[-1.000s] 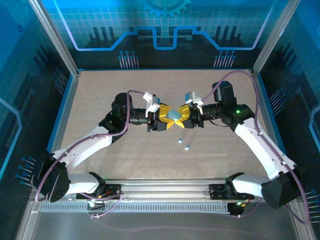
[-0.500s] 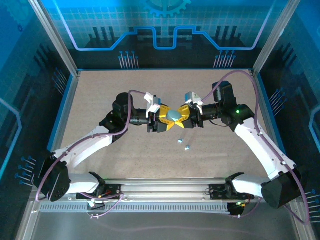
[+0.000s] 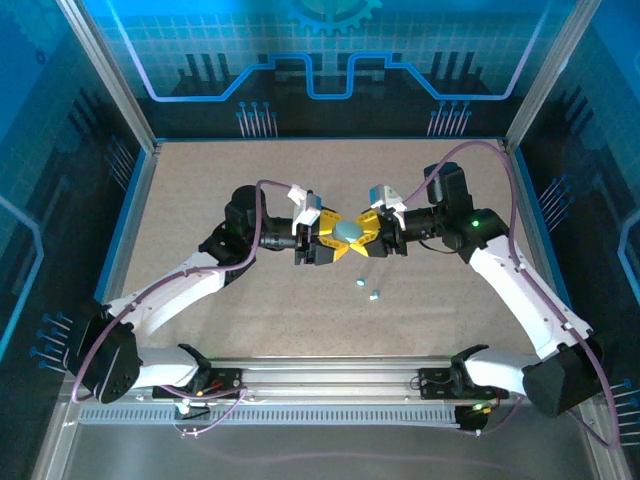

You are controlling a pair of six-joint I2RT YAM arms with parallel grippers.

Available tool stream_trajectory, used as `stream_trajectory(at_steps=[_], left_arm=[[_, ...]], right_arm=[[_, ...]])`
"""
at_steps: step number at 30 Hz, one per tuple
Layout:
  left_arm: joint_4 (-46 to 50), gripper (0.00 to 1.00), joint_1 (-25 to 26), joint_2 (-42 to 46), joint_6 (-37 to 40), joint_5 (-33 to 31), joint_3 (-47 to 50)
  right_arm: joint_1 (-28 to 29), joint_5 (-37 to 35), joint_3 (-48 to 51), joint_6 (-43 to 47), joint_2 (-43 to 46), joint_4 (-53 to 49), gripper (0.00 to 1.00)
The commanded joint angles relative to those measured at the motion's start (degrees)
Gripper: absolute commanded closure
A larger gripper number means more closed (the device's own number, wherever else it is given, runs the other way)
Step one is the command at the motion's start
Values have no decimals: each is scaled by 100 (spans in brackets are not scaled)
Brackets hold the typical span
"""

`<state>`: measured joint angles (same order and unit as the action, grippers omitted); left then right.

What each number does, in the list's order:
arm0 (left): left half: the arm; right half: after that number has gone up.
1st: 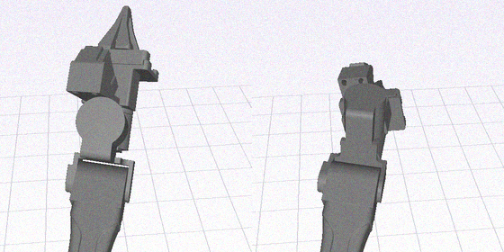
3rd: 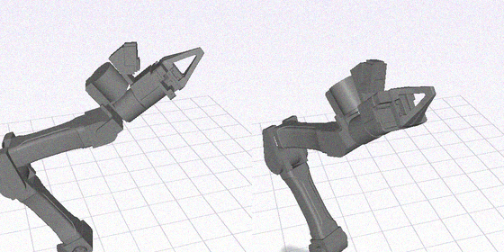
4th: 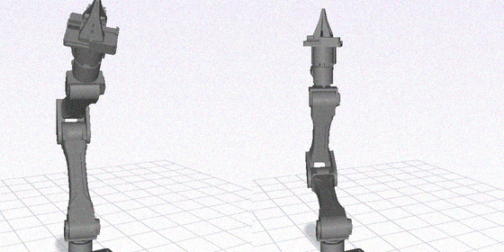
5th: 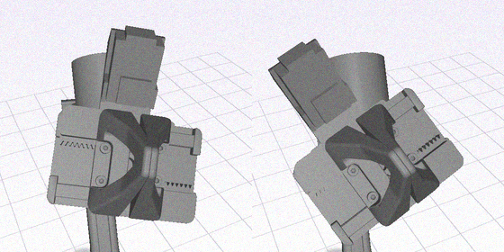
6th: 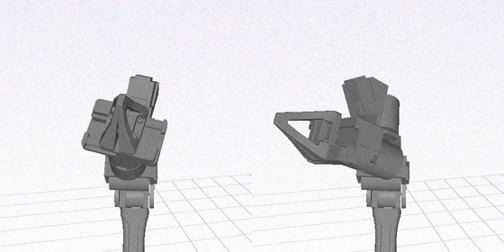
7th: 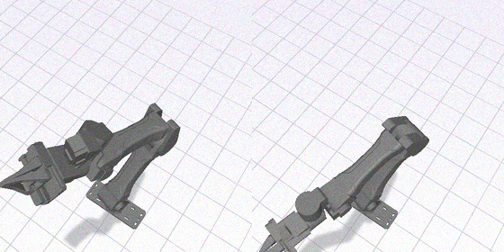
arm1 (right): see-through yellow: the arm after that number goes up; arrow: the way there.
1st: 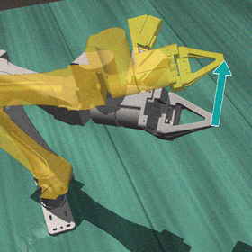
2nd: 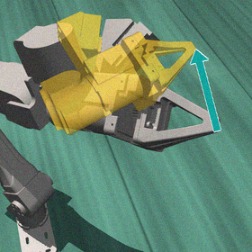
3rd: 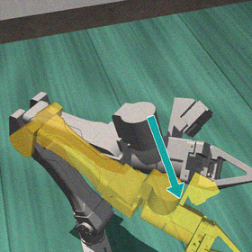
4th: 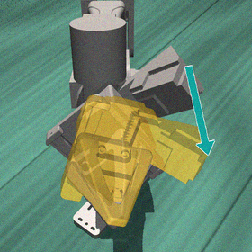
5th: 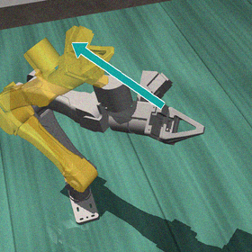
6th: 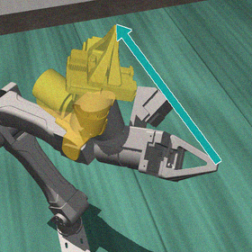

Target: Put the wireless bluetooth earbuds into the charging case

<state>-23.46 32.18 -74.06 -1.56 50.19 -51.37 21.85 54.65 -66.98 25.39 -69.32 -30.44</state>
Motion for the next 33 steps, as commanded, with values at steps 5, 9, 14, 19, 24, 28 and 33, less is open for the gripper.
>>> stream_trajectory(at_steps=[5,9,14,19,24,28,33], left_arm=[[-110,50,-7,-104,-28,211,-250],[-123,50,7,-108,-37,236,-268],[-80,54,7,-108,-28,263,-272],[-77,58,10,-117,-21,272,-277],[-14,63,10,-108,4,272,-263],[201,65,16,-56,174,263,-225],[410,66,11,5,365,223,-181]], right_arm=[[200,-96,-70,185,-8,-67,65],[241,-193,-71,240,-9,-77,65],[257,-259,-93,287,-19,-103,65],[379,-502,-176,347,-86,-267,65],[382,-581,-236,230,-109,-298,61],[234,-443,-331,-50,-93,-279,56],[19,-169,-411,-295,-104,-294,51]])
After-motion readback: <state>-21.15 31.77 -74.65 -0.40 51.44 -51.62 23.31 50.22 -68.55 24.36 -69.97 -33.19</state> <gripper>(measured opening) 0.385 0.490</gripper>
